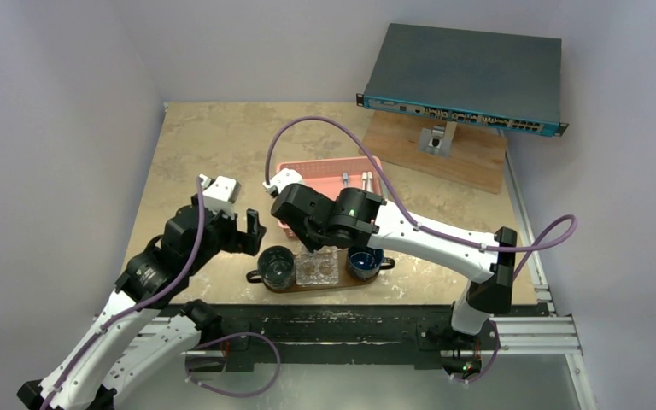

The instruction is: Prepare toiletry sets of a toothbrush and toothpaste on the tray

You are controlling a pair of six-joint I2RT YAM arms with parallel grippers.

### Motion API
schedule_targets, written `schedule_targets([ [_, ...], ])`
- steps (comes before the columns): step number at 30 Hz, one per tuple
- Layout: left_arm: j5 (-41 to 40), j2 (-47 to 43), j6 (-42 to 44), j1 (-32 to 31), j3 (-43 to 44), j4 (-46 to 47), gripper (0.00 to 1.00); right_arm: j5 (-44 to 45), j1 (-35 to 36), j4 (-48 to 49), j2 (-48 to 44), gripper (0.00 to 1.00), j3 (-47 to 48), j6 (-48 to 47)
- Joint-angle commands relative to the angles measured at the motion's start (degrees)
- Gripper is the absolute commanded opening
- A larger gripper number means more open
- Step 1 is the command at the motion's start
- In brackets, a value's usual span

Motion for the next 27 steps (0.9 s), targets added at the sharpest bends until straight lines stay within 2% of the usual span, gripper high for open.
schedule_targets([
  [1, -0.2, 0.3, 0.6, 0.2, 0.1, 2.3, 0.95, 2.4, 0.2, 0.6, -4.1, 0.00, -0.7, 1.2],
  [27, -0.2, 0.9, 0.8, 0.2, 0.1, 2.3, 0.95, -1.0, 0.2, 8.1, 0.0, 0.00, -6.9, 1.2],
])
